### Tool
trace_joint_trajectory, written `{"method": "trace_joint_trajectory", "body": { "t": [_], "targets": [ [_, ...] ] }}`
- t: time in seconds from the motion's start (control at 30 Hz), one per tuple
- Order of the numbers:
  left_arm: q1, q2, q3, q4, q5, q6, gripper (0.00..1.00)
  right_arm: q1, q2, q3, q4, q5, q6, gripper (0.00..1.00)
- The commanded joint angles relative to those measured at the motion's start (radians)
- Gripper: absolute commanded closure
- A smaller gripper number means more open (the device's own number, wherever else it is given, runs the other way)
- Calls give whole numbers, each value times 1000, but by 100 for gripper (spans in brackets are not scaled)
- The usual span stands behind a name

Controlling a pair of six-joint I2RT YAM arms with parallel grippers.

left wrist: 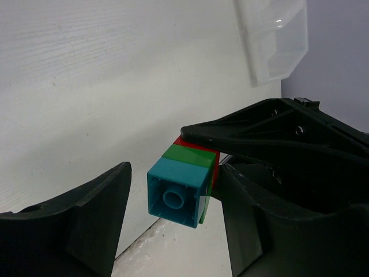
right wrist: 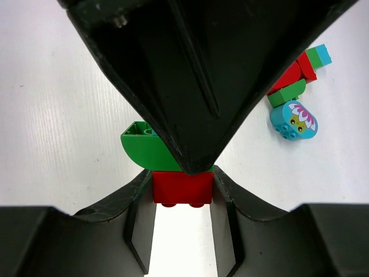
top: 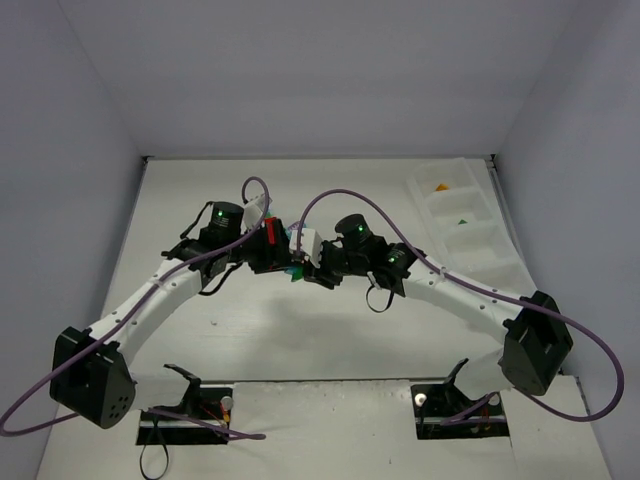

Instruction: Sort the legos into containers by color

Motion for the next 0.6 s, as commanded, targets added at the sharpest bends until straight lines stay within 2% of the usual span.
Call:
{"method": "trace_joint_trajectory", "body": {
  "t": [0.0,0.17,0.3,0.37,0.47,0.5,0.57],
  "targets": [
    [-3,6,53,80,56,-17,44,8,-50,5,78,3,9,100],
    [-3,11,50,80,72,-6,45,10,-47,3,79,6,9,100],
    [-3,11,47,77,76,-2,66,8,-48,2,79,11,8,100],
    [-4,9,48,72,70,1,68,8,-50,-1,79,14,5,100],
    [-4,9,51,68,73,1,82,10,-47,-9,81,18,2,100],
    [-3,9,51,68,76,-2,93,10,-47,-13,81,23,-1,100],
    [-3,9,57,68,89,0,100,8,-51,-29,90,35,-11,100]
  ]
}}
